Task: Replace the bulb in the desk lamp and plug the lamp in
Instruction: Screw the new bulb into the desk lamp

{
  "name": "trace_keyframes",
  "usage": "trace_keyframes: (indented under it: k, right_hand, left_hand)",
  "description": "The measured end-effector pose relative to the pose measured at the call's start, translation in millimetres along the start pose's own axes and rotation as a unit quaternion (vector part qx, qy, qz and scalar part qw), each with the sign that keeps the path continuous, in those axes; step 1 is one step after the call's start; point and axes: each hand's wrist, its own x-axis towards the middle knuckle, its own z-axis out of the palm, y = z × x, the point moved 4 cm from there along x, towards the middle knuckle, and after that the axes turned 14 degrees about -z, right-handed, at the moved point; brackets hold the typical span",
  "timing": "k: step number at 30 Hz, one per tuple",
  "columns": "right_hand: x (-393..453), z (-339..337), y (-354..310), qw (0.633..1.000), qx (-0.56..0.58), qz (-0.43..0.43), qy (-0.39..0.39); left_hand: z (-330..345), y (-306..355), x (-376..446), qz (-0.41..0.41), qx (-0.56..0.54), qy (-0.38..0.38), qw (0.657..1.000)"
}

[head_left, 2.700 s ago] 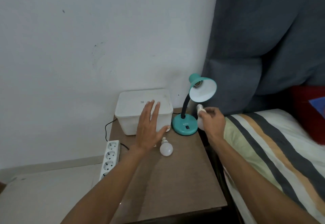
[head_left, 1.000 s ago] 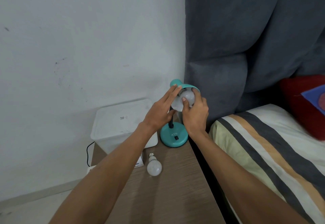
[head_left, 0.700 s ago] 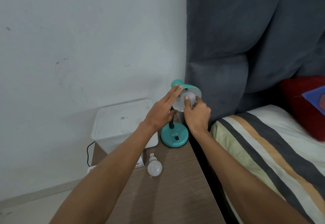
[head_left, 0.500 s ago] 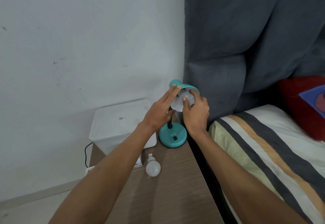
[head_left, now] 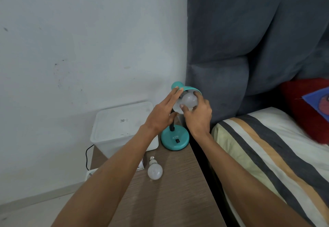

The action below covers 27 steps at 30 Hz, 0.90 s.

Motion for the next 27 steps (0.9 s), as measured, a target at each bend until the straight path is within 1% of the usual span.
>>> trace_keyframes:
  k: [1,4,5,7,9,12,14,17,18,21,24,27]
  right_hand:
    - [0,0,2,1.000,0.003,0.011,-0.007]
    - [1,-2,6,0.996,0.027,0.082,-0.002]
    - [1,-2,7,0.996,0.023,0.088,0.001]
    - [2,-2,4,0.997,0.004,0.073,0.019]
    - [1,-1,1,0.999,-0.004,0.038,0.031]
    - [-2,2,-4,1.000,-0.013,-0.004,0.002]
    - [-2,3,-3,1.000,-0.009,0.004,-0.007]
    - [2,2,4,0.997,0.024,0.073,0.010]
    - [2,2,5,0.996,0.023,0.083,0.010]
    - [4,2,1,0.998,0.004,0.049,0.028]
    - [2,4,-2,1.000,-0.002,-0.001,0.011]
    - [1,5,3,1.000,-0.005,0.004,-0.004]
  left_hand:
    - [0,0,0,0.000,-0.002,0.000,1.000]
    - [0,0,0,-0.003,0.000,-0.001,1.000]
    - [0,0,-1,-0.003,0.002,-0.002,1.000]
    - [0,0,0,-0.004,0.004,-0.003,1.000]
    - [2,0,0,-0.002,0.004,-0.003,1.000]
    - [3,0,0,-0.003,0.004,-0.001,1.000]
    - [2,-1,1,-0.007,0.005,-0.002,1.000]
    - [0,-2,0,-0.005,0.008,-0.002,1.000]
    - [0,-2,0,-0.002,0.008,-0.002,1.000]
    - [1,-1,-1,0.001,0.006,-0.004,1.000]
    - [2,-1,0,-0.001,0.005,-0.003,1.000]
    - [0,-1,0,-0.001,0.002,-0.002,1.000]
